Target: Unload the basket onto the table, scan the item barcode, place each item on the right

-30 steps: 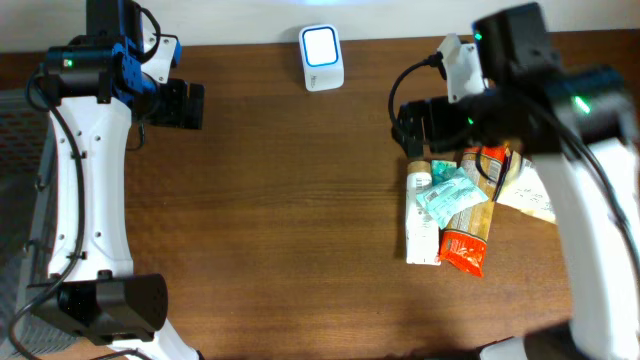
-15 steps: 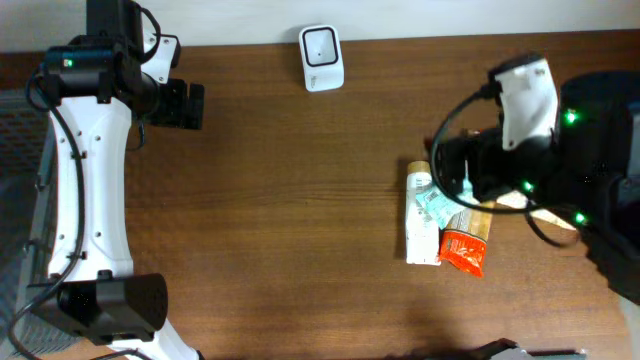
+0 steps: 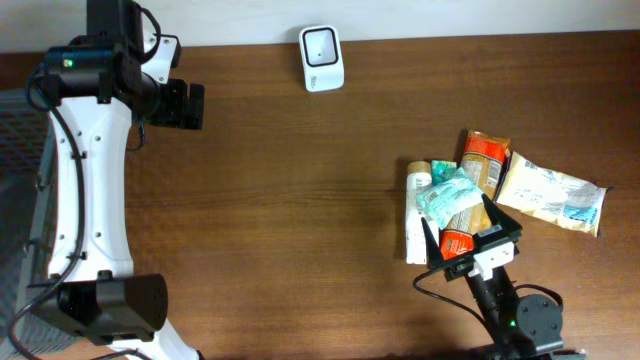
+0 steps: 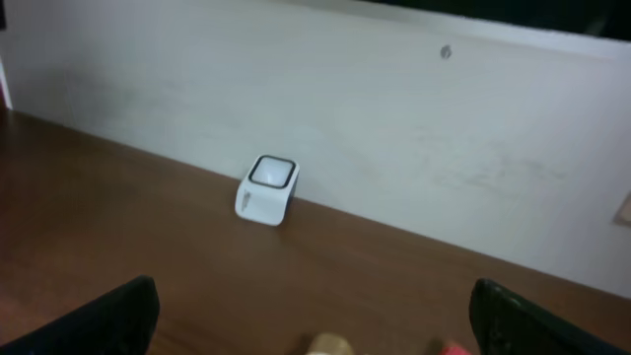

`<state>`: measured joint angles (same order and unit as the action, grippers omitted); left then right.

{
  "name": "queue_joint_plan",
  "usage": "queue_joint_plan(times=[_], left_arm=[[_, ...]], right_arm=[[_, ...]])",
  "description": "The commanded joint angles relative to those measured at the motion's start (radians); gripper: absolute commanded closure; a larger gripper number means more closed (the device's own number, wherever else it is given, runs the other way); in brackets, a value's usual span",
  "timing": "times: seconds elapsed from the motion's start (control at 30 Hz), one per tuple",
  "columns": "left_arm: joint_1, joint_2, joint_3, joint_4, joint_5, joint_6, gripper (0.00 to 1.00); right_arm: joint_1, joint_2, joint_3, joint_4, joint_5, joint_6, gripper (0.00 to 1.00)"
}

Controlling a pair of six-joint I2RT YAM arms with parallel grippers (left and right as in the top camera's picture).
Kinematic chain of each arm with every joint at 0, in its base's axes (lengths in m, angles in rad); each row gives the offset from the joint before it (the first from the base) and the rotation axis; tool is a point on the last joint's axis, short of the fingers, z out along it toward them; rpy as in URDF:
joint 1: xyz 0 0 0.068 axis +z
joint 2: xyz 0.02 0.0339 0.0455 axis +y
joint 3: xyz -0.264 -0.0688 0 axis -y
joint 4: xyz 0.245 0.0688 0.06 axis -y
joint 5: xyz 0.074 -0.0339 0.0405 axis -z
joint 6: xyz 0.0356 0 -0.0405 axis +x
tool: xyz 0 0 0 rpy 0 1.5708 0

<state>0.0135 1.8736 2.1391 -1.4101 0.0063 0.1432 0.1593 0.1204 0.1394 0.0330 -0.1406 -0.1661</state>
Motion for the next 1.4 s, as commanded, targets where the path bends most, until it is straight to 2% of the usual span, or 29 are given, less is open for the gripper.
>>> queue_joint_plan(times=[0.0,0.13,0.17,0.23,0.67,0.77,0.87,0.97,1.0,1.07,1.1,1.17,1.27,1.37], left_arm=[[0.003,-0.008,0.006,0.002,-0.003,0.019,0.01],[0.003,-0.008,0.006,0.002,-0.003,0.019,0.01],[0.003,-0.008,0.006,0.002,-0.003,0.019,0.01],[0.003,-0.008,0.006,0.002,-0.003,0.019,0.01],[0.002,-0.006,0.006,0.002,-0.003,0.019,0.01],[-0.002,-0.074,-0.014,0.002,-0.007,0.020,0.01],[-0.002,-0.272,-0.209,0.052,0.002,0.018,0.01],[-0.005,-0.577,-0.669,0.455,0.002,0.016,0.01],[-0.007,-0.747,-0.946,0.689,0.010,0.016,0.01],[-0.025,-0.931,-1.221,0.926,0.024,0.016,0.01],[-0.044,-1.057,-1.418,1.114,0.023,0.016,0.01],[-0.063,-1.263,-1.702,1.391,0.024,0.031,0.01],[-0.063,-1.485,-1.969,1.577,0.023,0.031,0.01],[-0.063,-1.597,-2.086,1.598,0.023,0.031,0.01]], right_arm=[[-0.005,-0.079,-0.083,0.009,0.007,-0.006,0.01],[-0.004,-0.117,-0.134,-0.042,0.021,-0.014,0.01],[-0.004,-0.117,-0.134,-0.101,0.018,-0.013,0.01],[-0.004,-0.117,-0.134,-0.103,0.017,0.029,0.01],[-0.003,-0.117,-0.134,-0.101,0.018,0.028,0.01],[-0.003,-0.117,-0.134,-0.101,0.018,0.028,0.01],[-0.003,-0.117,-0.134,-0.101,0.018,0.028,0.01],[-0.003,-0.117,-0.134,-0.101,0.018,0.028,0.01],[-0.003,-0.117,-0.134,-0.101,0.018,0.028,0.01],[-0.003,-0.117,-0.134,-0.101,0.018,0.028,0.01],[-0.003,-0.117,-0.134,-0.101,0.018,0.028,0.01],[-0.003,-0.117,-0.134,-0.101,0.018,0.028,0.01],[-0.003,-0.117,-0.134,-0.101,0.018,0.028,0.01],[-0.003,-0.117,-0.134,-0.101,0.018,0.028,0.01]])
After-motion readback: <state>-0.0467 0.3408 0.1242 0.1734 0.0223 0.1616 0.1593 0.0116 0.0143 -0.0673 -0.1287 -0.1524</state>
